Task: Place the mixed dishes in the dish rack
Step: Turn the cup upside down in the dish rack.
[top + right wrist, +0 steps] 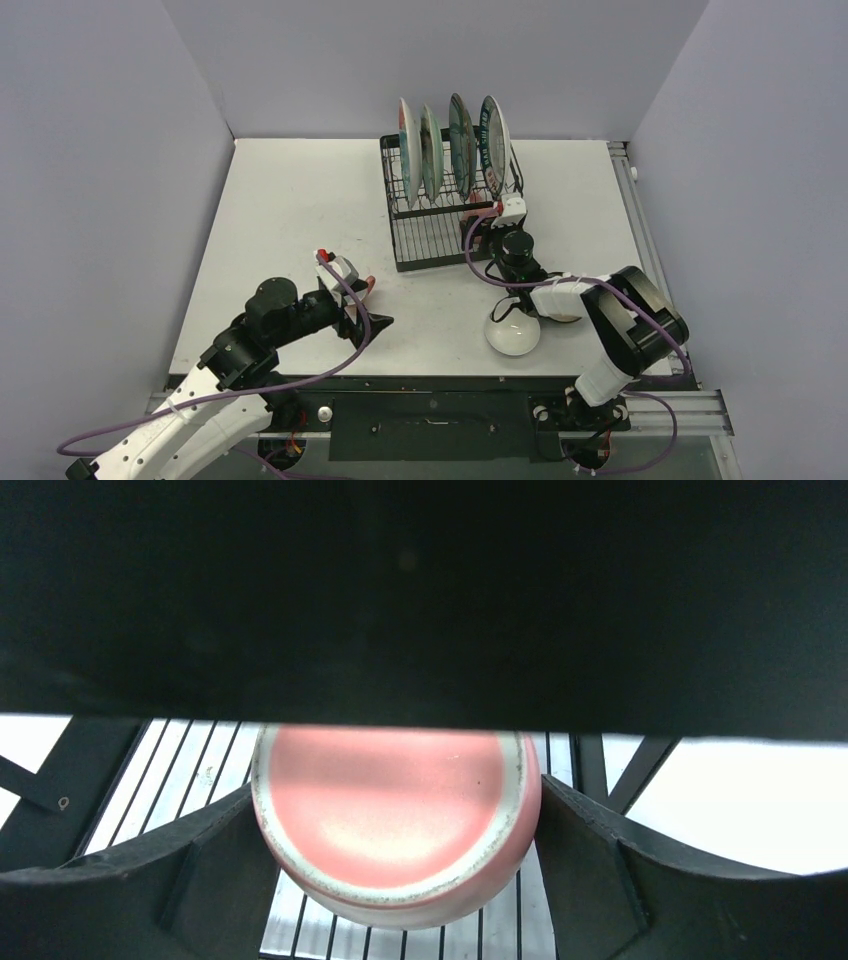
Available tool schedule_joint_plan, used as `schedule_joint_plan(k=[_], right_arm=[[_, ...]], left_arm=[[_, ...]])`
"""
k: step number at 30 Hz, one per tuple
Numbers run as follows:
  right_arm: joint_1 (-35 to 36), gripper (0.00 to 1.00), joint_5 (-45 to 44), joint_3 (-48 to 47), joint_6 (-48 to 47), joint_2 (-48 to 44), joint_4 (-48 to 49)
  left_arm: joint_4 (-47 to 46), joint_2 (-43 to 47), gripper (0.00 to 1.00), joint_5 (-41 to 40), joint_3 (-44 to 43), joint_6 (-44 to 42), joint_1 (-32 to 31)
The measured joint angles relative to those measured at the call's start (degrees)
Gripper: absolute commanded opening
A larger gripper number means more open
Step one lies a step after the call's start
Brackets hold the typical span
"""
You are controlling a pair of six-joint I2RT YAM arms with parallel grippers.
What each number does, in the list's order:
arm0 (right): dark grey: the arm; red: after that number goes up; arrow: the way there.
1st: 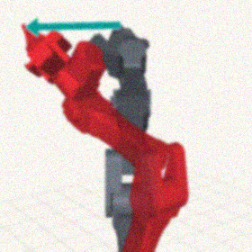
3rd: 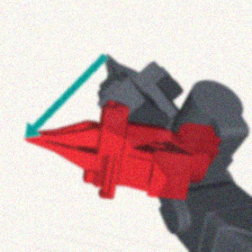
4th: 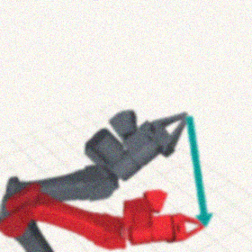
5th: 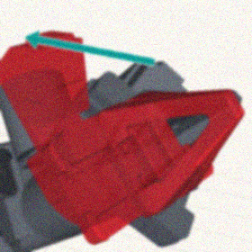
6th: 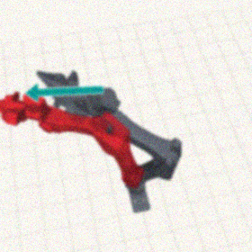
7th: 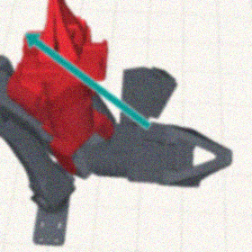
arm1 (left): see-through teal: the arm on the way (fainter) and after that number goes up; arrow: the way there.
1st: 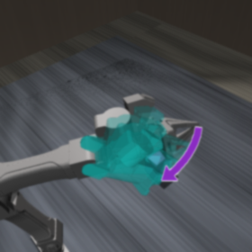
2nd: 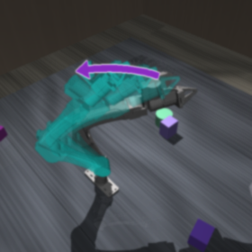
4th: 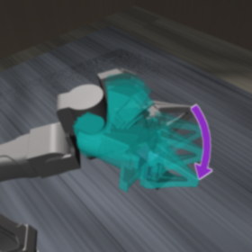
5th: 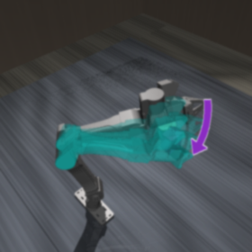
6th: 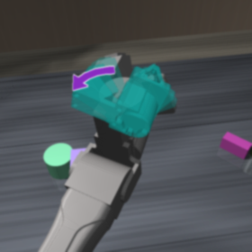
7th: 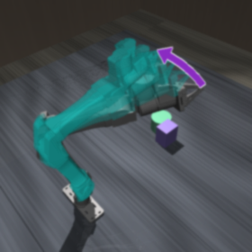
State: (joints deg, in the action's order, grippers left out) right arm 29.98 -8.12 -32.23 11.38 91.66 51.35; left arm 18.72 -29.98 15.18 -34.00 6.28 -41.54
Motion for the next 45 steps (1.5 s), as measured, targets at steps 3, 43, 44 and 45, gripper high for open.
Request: schedule_joint_plan(k=[3,43,44,45], right_arm=[[0.0,0.0,-0.15,0.0,0.04,0.63,1.36],[-1.07,0.46,-3.06,5.11,5.81,1.84,4.07],[-1.07,0.48,-3.06,5.03,5.81,1.84,3.91],[-1.07,0.51,-3.06,4.96,5.88,1.84,3.78]], left_arm=[[0.0,-0.13,0.96,0.02,0.0,0.02,0.04],[0.0,-0.24,0.96,0.24,0.0,-0.02,0.9],[-0.02,-0.26,0.96,0.26,0.0,0.0,0.92],[-0.02,-0.28,0.96,0.28,0.0,-0.02,0.94]])
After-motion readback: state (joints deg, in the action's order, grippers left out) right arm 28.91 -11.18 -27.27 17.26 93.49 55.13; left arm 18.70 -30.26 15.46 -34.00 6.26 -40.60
